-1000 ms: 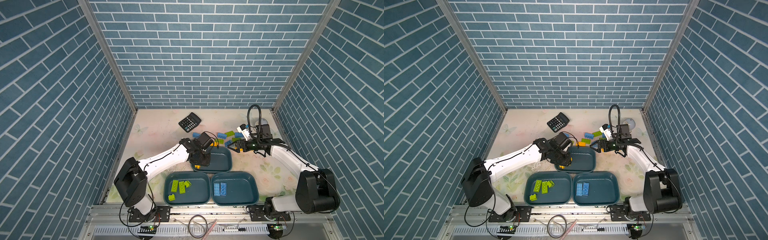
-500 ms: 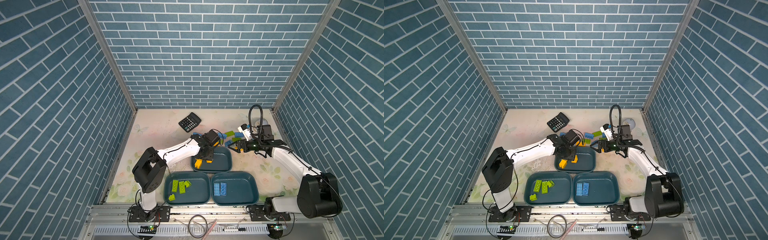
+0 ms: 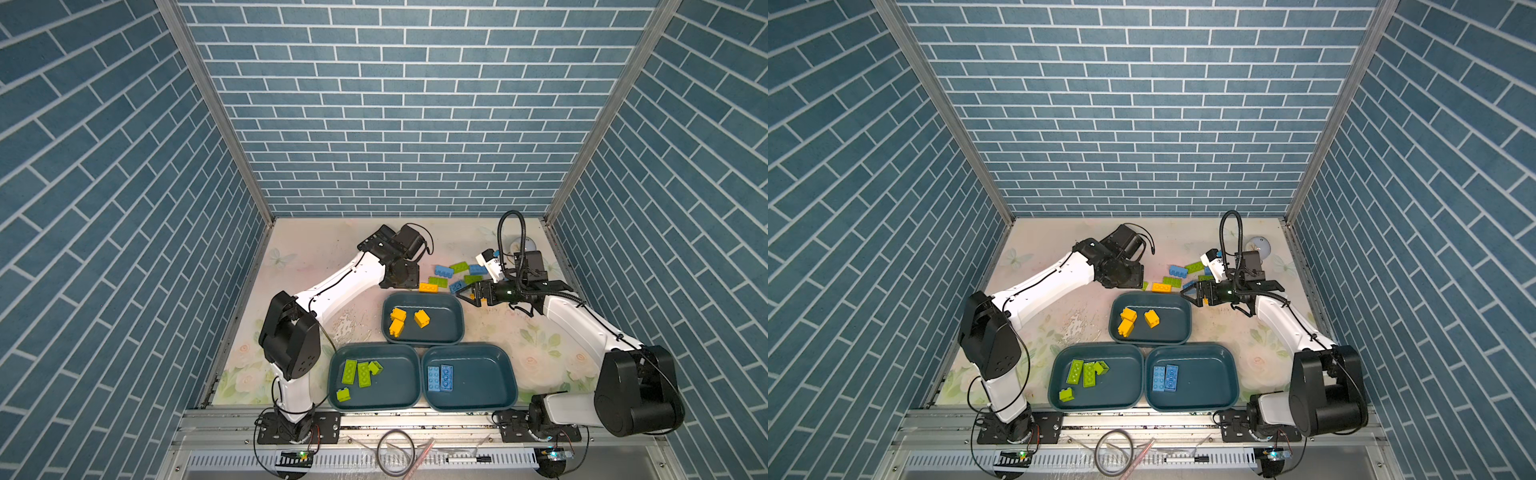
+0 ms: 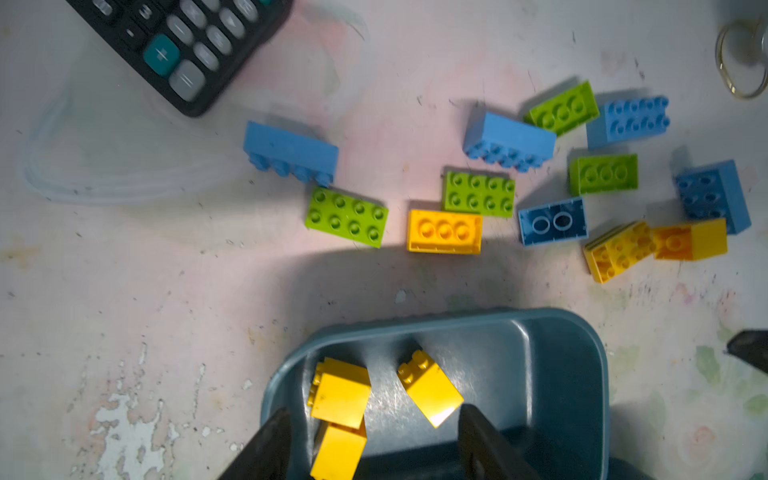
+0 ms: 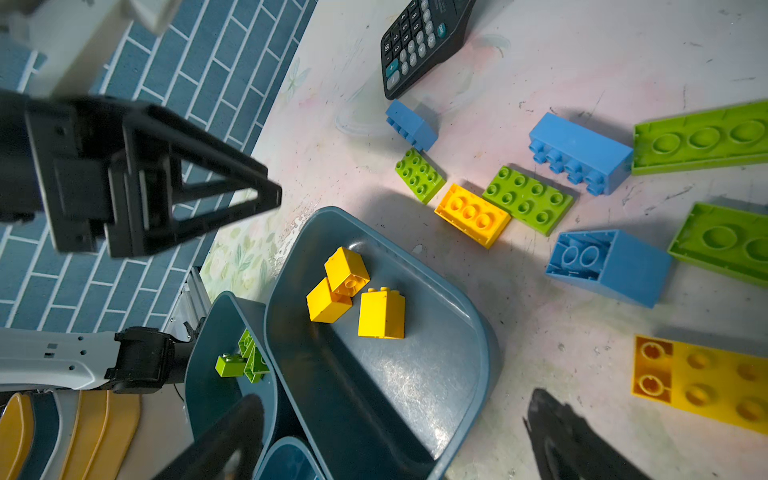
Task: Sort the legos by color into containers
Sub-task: 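Move the left gripper back toward the bricks near the calculator, then grasp the small blue brick beside the calculator with the left gripper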
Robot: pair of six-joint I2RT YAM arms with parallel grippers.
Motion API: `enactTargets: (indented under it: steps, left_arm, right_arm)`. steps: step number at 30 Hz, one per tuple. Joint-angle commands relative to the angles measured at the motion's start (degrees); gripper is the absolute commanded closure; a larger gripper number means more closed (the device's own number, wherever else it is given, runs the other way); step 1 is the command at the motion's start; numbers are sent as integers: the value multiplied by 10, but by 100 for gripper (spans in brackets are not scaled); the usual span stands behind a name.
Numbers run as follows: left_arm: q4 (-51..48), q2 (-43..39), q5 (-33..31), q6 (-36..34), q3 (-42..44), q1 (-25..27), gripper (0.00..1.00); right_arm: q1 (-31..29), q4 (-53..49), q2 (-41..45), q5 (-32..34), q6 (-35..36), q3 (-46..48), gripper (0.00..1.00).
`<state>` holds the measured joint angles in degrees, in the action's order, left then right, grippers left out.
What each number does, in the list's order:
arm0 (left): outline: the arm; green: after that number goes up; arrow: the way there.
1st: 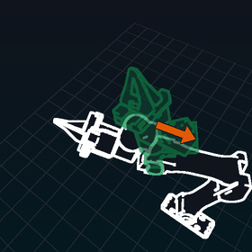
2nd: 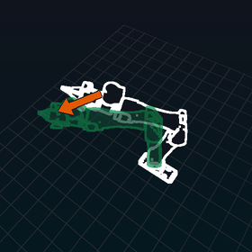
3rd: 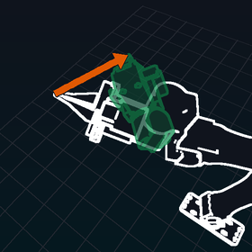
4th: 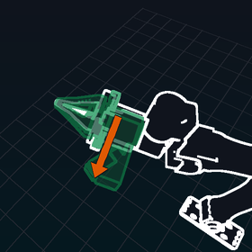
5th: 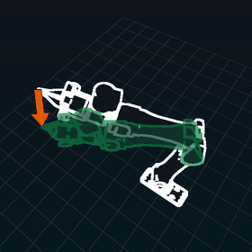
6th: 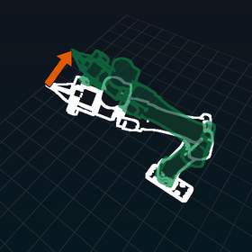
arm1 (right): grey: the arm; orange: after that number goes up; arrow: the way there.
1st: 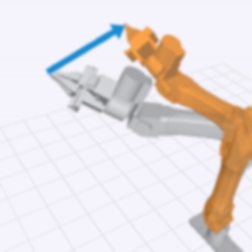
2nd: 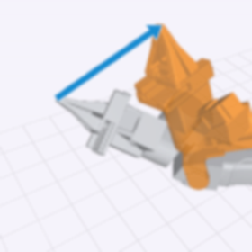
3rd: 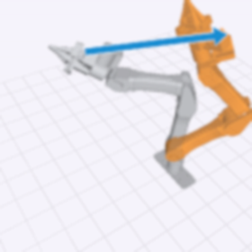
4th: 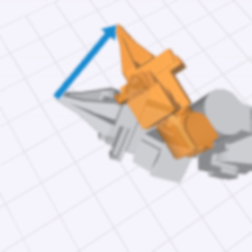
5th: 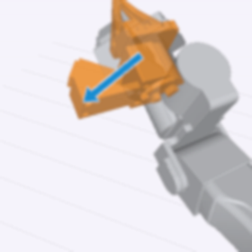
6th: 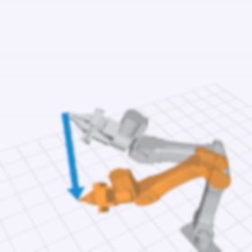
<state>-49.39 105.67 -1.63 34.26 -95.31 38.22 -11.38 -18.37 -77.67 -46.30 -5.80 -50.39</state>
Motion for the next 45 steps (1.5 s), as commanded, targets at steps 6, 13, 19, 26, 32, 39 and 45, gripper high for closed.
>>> enactTargets:
  steps: [6, 13, 19, 26, 32, 39, 45]
  left_arm:
    - [20, 96, 15, 69, -51, -66, 32]
    - [70, 142, -12, 275, -48, -72, 30]
    - [99, 185, -35, 377, -62, -73, 31]
    - [116, 235, -34, 419, -92, -82, 33]
    - [106, 264, -34, 422, -117, -91, 38]
    - [107, 275, -29, 418, -126, -94, 52]
    - [101, 269, -25, 399, -128, -97, 72]
  right_arm:
    - [7, 8, -2, -4, 0, -5, 1]
    - [9, 12, -16, -6, 1, -9, 1]
    - [11, 12, -25, -7, 0, -18, 1]
    - [14, 7, -29, -8, 3, -20, 1]
    - [19, 3, -36, -13, 6, -22, 1]
    - [23, 0, -49, -20, 11, -31, 1]
    - [28, 1, -51, -26, 12, -31, 1]
